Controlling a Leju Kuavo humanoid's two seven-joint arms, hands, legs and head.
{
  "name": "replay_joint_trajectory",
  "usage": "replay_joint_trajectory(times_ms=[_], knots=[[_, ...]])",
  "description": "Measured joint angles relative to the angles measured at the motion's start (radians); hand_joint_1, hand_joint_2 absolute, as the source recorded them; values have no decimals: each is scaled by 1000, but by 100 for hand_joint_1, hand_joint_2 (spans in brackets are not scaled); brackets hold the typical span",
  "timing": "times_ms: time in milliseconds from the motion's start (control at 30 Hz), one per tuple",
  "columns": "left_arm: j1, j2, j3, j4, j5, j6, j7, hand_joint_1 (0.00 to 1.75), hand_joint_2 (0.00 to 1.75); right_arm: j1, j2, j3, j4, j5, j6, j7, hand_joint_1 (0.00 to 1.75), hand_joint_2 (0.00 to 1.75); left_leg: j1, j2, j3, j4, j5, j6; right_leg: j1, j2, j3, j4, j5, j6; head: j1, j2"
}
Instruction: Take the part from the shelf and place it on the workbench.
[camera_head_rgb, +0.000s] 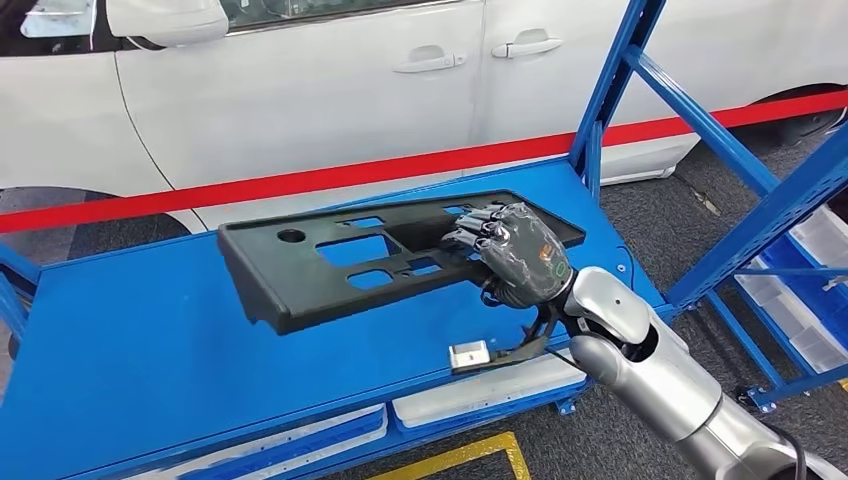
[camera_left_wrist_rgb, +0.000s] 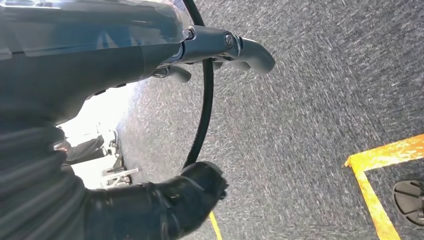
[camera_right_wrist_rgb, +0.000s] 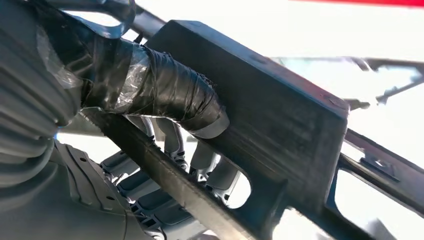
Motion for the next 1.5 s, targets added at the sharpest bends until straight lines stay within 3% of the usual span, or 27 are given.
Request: replay_joint_trajectory(times_ms=[67, 167, 200, 233, 267, 333, 400, 500, 567, 667, 700, 733, 767, 833, 900, 1033, 1100, 1167, 1200, 1233, 1267, 1300, 1367, 1400, 1433, 1500], knots=[[-2, 0, 0, 0, -1, 0, 1, 0, 175, 5, -9, -7, -38, -2, -3, -6, 175, 175, 6, 4, 12, -22, 14, 10, 1, 0, -17, 42, -33, 6, 0, 0], [-3, -1, 0, 0, -2, 0, 1, 0, 175, 17, -18, -11, -67, -4, -5, -8, 175, 175, 8, 7, 14, -27, 19, 14, -6, -1, -96, 220, -124, 16, 0, 0], [-3, -1, 0, 0, -2, 0, 1, 0, 175, 22, -19, -11, -73, -4, -5, -8, 175, 175, 9, 7, 14, -26, 18, 13, -10, -1, -113, 259, -132, 20, 1, 0], [-4, -2, 0, 0, -2, 0, 1, 0, 175, 25, -21, -11, -78, -4, -5, -8, 175, 175, 10, 7, 14, -23, 16, 11, -14, -1, -115, 263, -119, 24, 0, 0], [-4, -2, 0, 0, -2, 0, 1, 0, 175, 27, -22, -12, -82, -4, -5, -8, 175, 175, 12, 6, 14, -18, 12, 7, -19, -2, -95, 225, -89, 28, 1, 0], [-4, -3, 1, 0, -2, 0, 1, 0, 175, 27, -26, -14, -90, -4, -5, -8, 175, 175, 16, 5, 12, -4, 0, -5, -25, -4, -26, 95, -31, 33, 1, 0], [-4, -3, 1, 0, -2, 0, 1, 0, 175, 29, -29, -16, -96, -4, -5, -8, 175, 175, 14, 3, 6, 9, -11, -19, -22, -3, 10, 26, -18, 25, 0, 0], [-4, -4, 1, 0, -2, 0, 2, 0, 175, 30, -31, -17, -101, -6, -6, -12, 175, 175, 14, 1, 4, 20, -17, -37, -20, -1, 7, 23, -25, 2, 0, 0], [-5, -4, 1, 0, -4, -1, 4, 0, 175, 29, -31, -17, -107, -11, -5, -19, 175, 175, 16, 2, -11, 59, -51, -45, -22, -2, 3, 20, -18, -12, 0, 0], [-7, -4, 1, 0, -10, -4, 10, 0, 175, 29, -31, -16, -114, -13, 1, -23, 175, 175, 17, 3, -83, 230, -151, -55, -17, -5, -7, 18, -11, -25, 0, 0], [-7, -4, 1, 0, -12, -6, 12, 0, 175, 29, -31, -14, -114, -14, 4, -23, 175, 175, 17, 3, -102, 279, -167, -55, -15, -6, -11, 19, -10, -27, 0, 0], [-7, -4, 1, 0, -14, -8, 14, 0, 175, 28, -31, -12, -114, -14, 7, -23, 175, 175, 17, 3, -106, 294, -161, -54, -13, -6, -15, 22, -8, -28, 0, 0], [-8, -4, 1, 0, -16, -9, 16, 0, 175, 28, -31, -9, -114, -14, 9, -24, 175, 175, 17, 3, -91, 271, -137, -50, -11, -6, -18, 24, -7, -29, 0, 0], [-8, -2, 1, 0, -19, -11, 18, 0, 175, 26, -31, -4, -114, -13, 10, -24, 175, 175, 13, 3, -22, 142, -75, -36, -7, -6, -23, 30, -5, -27, 0, 0], [-9, 0, 1, 0, -20, -12, 19, 0, 175, 23, -32, 0, -114, -13, 11, -25, 175, 175, 7, 2, 28, 43, -44, -24, -6, -6, -25, 30, 2, -19, 0, 0], [-13, 4, 1, 0, -22, -16, 19, 0, 175, 19, -34, 8, -116, -13, 12, -27, 175, 175, 5, 3, 27, 2, -15, -11, -8, -7, -30, 22, 15, 8, 0, 0], [-15, 5, 1, 0, -22, -20, 19, 0, 175, 16, -36, 13, -117, -13, 12, -29, 175, 175, 10, 9, 16, -13, 10, 2, -8, -6, -49, 69, -42, 14, 1, 0], [-17, 5, 1, 0, -24, -23, 19, 0, 175, 13, -37, 18, -117, -13, 12, -33, 175, 175, 8, 13, -8, -10, 27, 8, -9, -6, -83, 184, -132, 18, 0, 0], [-17, 5, 1, 0, -26, -24, 19, 0, 175, 13, -37, 22, -117, -14, 11, -37, 175, 175, 8, 14, -22, -6, 34, 8, -9, -6, -94, 239, -159, 21, 0, 0], [-17, 5, 1, 0, -28, -24, 19, 0, 175, 13, -37, 26, -117, -15, 11, -44, 175, 175, 7, 14, -36, -1, 40, 7, -10, -6, -92, 268, -164, 23, 0, 0], [-17, 5, 1, 0, -30, -25, 19, 0, 175, 13, -38, 30, -119, -16, 10, -51, 175, 175, 7, 15, -50, 6, 45, 5, -11, -6, -75, 265, -151, 25, 0, 0], [-17, 5, 1, 0, -32, -25, 19, 0, 175, 13, -40, 34, -122, -18, 10, -56, 175, 175, 8, 14, -63, 14, 49, 3, -12, -6, -40, 225, -126, 26, 0, 0], [-17, 5, 1, 0, -33, -26, 19, 0, 175, 12, -42, 40, -134, -21, 9, -63, 175, 175, 7, 14, -84, 32, 55, -4, -11, -6, 46, 98, -98, 22, 0, 0], [-17, 5, 1, 0, -33, -27, 19, 0, 175, 11, -43, 42, -140, -22, 9, -64, 175, 175, 6, 13, -91, 38, 58, -9, -10, -5, 75, 51, -94, 17, 0, 0], [-16, 5, 1, 0, -33, -27, 19, 0, 175, 10, -44, 44, -145, -22, 8, -65, 175, 175, 5, 12, -96, 42, 63, -15, -7, -5, 87, 26, -97, 11, 0, 0], [-15, 5, 1, 0, -35, -27, 19, 0, 175, 10, -47, 48, -151, -23, 8, -65, 175, 175, 3, 10, -101, 40, 77, -28, -5, -5, 78, 20, -87, -3, 0, 0]])
